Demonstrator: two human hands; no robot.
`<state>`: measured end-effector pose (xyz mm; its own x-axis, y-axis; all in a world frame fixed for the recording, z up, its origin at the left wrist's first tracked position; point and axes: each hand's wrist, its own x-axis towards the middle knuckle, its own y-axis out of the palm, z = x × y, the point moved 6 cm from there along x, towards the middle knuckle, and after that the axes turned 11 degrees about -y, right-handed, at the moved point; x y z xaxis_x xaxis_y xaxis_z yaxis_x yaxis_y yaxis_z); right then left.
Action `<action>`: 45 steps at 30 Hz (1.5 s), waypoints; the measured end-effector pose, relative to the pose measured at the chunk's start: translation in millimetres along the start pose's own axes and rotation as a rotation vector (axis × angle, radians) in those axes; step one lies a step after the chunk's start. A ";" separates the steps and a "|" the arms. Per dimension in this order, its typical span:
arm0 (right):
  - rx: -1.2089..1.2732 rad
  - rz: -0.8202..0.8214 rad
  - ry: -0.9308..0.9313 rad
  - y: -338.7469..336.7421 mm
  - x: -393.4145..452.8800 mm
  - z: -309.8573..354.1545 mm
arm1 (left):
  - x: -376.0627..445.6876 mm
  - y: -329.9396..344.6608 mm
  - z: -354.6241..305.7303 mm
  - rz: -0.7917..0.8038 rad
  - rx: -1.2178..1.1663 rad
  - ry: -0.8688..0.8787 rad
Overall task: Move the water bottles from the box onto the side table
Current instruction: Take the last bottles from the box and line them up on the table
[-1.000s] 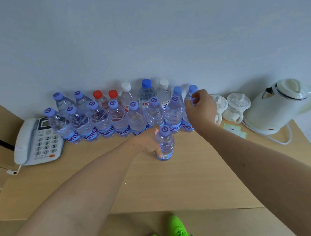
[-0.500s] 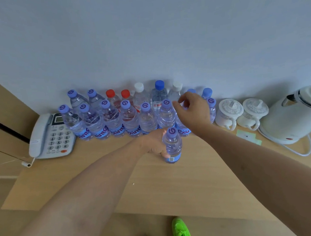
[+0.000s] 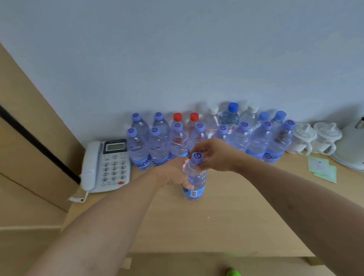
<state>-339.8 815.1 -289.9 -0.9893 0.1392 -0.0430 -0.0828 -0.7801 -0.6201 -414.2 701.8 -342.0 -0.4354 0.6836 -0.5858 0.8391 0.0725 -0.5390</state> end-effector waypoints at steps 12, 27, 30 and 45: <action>-0.330 -0.308 0.080 93.1 76.0 85.3 | -79.5 -140.4 140.2 -0.426 -0.061 -0.164; -0.375 -0.401 0.218 130.7 113.0 97.9 | -86.5 -158.0 183.1 -0.544 -0.117 -0.159; -0.388 -0.354 0.248 136.2 113.8 100.8 | -90.1 -161.8 183.9 -0.574 -0.109 -0.148; -0.546 -0.447 0.309 15.6 -45.9 63.0 | -99.2 -115.4 -17.8 -0.717 0.136 0.245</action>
<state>-303.3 758.1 -248.2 -0.7904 0.5975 0.1352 -0.3166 -0.2094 -0.9252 -462.0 638.6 -210.9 -0.7599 0.6454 0.0776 0.3243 0.4798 -0.8153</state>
